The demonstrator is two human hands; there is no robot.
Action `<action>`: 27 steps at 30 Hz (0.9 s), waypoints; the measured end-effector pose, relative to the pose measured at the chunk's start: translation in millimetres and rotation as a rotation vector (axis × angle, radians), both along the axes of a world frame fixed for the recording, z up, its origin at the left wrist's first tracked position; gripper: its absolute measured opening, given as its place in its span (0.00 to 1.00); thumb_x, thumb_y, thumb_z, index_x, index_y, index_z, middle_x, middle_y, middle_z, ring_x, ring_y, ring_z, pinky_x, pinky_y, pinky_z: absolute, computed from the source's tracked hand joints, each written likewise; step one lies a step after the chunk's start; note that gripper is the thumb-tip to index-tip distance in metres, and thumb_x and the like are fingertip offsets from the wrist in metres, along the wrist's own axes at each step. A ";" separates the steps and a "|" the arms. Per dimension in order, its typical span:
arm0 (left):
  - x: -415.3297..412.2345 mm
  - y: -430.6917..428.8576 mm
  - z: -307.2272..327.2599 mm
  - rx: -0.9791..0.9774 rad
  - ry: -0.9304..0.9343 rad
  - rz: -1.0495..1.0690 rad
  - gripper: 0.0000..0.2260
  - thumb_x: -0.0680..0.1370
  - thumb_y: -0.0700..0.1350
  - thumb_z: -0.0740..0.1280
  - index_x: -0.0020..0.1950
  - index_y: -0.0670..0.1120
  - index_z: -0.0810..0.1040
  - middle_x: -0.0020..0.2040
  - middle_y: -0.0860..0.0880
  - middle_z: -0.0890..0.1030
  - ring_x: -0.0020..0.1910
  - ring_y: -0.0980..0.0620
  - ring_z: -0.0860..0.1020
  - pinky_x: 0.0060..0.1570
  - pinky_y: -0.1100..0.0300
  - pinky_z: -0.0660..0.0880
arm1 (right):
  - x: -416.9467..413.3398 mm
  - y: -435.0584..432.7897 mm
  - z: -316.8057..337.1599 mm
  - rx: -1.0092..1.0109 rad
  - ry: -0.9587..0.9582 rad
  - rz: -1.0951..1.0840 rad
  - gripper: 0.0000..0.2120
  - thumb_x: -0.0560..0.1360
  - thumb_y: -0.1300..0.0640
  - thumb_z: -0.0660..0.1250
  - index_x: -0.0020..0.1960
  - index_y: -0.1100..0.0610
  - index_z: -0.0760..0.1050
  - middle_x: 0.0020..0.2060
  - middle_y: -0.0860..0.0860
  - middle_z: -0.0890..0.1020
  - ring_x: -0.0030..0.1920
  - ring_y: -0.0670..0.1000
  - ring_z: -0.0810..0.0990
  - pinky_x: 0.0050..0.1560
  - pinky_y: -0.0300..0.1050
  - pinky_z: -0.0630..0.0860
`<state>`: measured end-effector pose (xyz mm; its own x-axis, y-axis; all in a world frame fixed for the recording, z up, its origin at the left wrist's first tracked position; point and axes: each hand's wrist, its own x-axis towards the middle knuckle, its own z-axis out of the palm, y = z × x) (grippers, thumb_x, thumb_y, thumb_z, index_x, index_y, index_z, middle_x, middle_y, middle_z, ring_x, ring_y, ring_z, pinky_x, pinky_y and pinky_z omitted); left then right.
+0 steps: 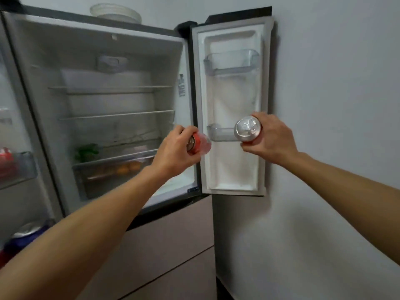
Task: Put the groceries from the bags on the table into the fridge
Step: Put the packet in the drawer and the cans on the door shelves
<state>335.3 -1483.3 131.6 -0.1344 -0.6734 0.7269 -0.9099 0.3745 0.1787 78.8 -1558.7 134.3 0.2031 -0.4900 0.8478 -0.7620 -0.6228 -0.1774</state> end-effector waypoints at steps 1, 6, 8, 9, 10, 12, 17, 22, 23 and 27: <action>-3.7 -17.7 12.1 -0.030 0.024 0.005 0.26 0.69 0.48 0.74 0.65 0.49 0.71 0.54 0.50 0.70 0.50 0.50 0.71 0.51 0.58 0.70 | -0.7 -17.8 12.0 -0.003 -0.020 0.009 0.34 0.59 0.46 0.78 0.62 0.49 0.71 0.54 0.48 0.80 0.54 0.54 0.77 0.50 0.47 0.73; -17.4 -93.1 52.6 -0.129 0.117 -0.001 0.27 0.69 0.47 0.75 0.65 0.50 0.70 0.57 0.48 0.71 0.53 0.50 0.73 0.55 0.55 0.75 | 3.3 -92.2 51.3 0.059 -0.160 0.157 0.34 0.59 0.45 0.79 0.62 0.47 0.70 0.54 0.46 0.79 0.52 0.51 0.78 0.51 0.47 0.75; -22.9 -116.2 60.2 -0.117 0.101 -0.018 0.27 0.69 0.46 0.75 0.66 0.50 0.70 0.58 0.48 0.72 0.56 0.48 0.74 0.57 0.52 0.75 | 3.9 -115.2 59.4 0.092 -0.171 0.203 0.35 0.59 0.47 0.80 0.62 0.48 0.70 0.54 0.47 0.78 0.52 0.50 0.78 0.52 0.46 0.74; -25.9 -126.3 62.2 -0.106 0.083 -0.025 0.28 0.69 0.46 0.75 0.67 0.50 0.70 0.59 0.48 0.72 0.57 0.47 0.73 0.58 0.52 0.75 | 3.9 -124.0 62.9 0.114 -0.167 0.213 0.35 0.59 0.48 0.80 0.62 0.48 0.70 0.54 0.48 0.78 0.52 0.50 0.77 0.52 0.44 0.73; -28.8 -135.8 62.8 -0.093 0.062 -0.031 0.28 0.69 0.46 0.75 0.67 0.50 0.69 0.59 0.48 0.72 0.57 0.47 0.73 0.58 0.52 0.75 | 3.4 -131.8 65.9 0.140 -0.158 0.216 0.35 0.59 0.50 0.81 0.62 0.49 0.70 0.53 0.48 0.78 0.51 0.50 0.77 0.51 0.42 0.72; -33.4 -152.4 60.5 -0.055 0.016 -0.040 0.28 0.70 0.48 0.75 0.67 0.49 0.69 0.60 0.47 0.72 0.57 0.48 0.73 0.58 0.53 0.74 | 2.2 -143.5 69.3 0.204 -0.117 0.210 0.35 0.59 0.53 0.81 0.63 0.51 0.70 0.51 0.48 0.79 0.50 0.50 0.77 0.50 0.40 0.70; -32.1 -185.5 50.8 0.041 -0.061 -0.041 0.29 0.71 0.49 0.74 0.69 0.50 0.67 0.62 0.47 0.72 0.60 0.48 0.72 0.60 0.53 0.73 | 0.6 -169.0 66.8 0.360 0.062 0.181 0.36 0.58 0.55 0.81 0.62 0.50 0.70 0.53 0.50 0.79 0.52 0.52 0.78 0.50 0.43 0.74; -30.5 -208.4 48.2 0.091 -0.071 -0.067 0.28 0.72 0.50 0.73 0.69 0.51 0.67 0.65 0.47 0.71 0.62 0.47 0.72 0.61 0.53 0.73 | 2.0 -185.6 64.1 0.422 0.170 0.110 0.36 0.60 0.61 0.78 0.65 0.50 0.69 0.56 0.51 0.78 0.54 0.53 0.78 0.55 0.48 0.76; -30.9 -212.1 47.6 0.106 -0.062 -0.075 0.28 0.72 0.51 0.73 0.69 0.51 0.67 0.65 0.47 0.71 0.62 0.47 0.72 0.61 0.52 0.73 | 2.4 -186.7 65.2 0.441 0.182 0.100 0.36 0.61 0.62 0.77 0.66 0.50 0.69 0.57 0.51 0.77 0.54 0.53 0.77 0.55 0.48 0.76; -34.8 -219.4 43.6 0.132 -0.025 -0.113 0.26 0.74 0.53 0.71 0.69 0.51 0.67 0.65 0.47 0.71 0.62 0.47 0.72 0.59 0.53 0.74 | 3.0 -186.6 74.0 0.516 0.287 0.069 0.37 0.62 0.66 0.75 0.67 0.47 0.68 0.58 0.50 0.76 0.56 0.52 0.76 0.57 0.50 0.76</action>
